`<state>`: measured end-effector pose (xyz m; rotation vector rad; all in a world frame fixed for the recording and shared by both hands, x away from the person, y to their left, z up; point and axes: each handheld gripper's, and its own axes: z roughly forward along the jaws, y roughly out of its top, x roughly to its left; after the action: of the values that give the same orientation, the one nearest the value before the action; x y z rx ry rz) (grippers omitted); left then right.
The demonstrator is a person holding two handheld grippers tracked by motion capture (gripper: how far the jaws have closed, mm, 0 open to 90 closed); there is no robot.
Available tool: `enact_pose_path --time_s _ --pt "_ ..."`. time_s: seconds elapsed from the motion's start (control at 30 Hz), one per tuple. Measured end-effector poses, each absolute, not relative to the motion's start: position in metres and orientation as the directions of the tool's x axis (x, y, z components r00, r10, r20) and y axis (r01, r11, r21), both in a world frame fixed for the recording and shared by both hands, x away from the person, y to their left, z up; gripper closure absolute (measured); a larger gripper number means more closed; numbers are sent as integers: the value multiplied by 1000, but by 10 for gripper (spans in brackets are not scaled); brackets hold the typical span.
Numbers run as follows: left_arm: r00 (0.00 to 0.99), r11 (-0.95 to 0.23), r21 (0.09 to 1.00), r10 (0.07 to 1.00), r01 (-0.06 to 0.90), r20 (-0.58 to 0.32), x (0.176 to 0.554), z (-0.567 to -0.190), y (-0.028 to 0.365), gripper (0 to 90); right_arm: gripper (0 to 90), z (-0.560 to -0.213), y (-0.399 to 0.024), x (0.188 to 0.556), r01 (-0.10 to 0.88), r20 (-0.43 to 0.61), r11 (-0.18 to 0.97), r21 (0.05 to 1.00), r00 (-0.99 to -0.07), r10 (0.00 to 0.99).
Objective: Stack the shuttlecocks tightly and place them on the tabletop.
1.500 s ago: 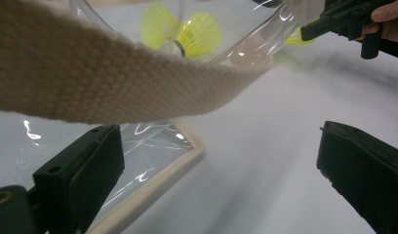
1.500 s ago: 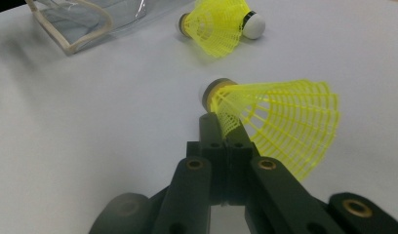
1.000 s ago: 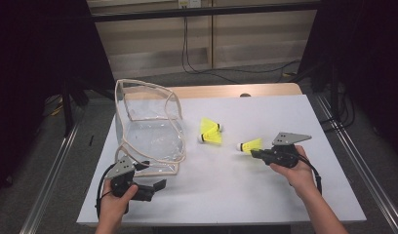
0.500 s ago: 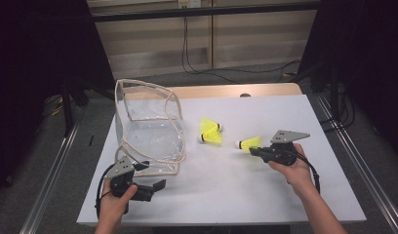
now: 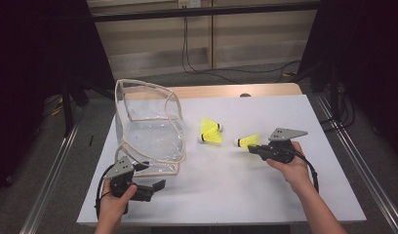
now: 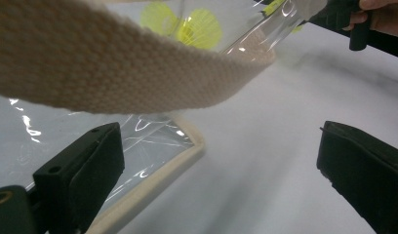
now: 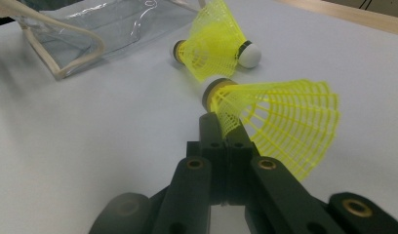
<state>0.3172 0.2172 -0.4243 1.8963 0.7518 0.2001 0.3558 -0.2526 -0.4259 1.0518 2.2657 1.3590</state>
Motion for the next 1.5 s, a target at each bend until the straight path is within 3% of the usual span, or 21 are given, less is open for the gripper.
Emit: enact_pose_path --time_s 1.5 --pt "778 -260 871 598 417 -194 316 -425 222 36 900 -417 -233 387 413 82 293 862 -685 724"
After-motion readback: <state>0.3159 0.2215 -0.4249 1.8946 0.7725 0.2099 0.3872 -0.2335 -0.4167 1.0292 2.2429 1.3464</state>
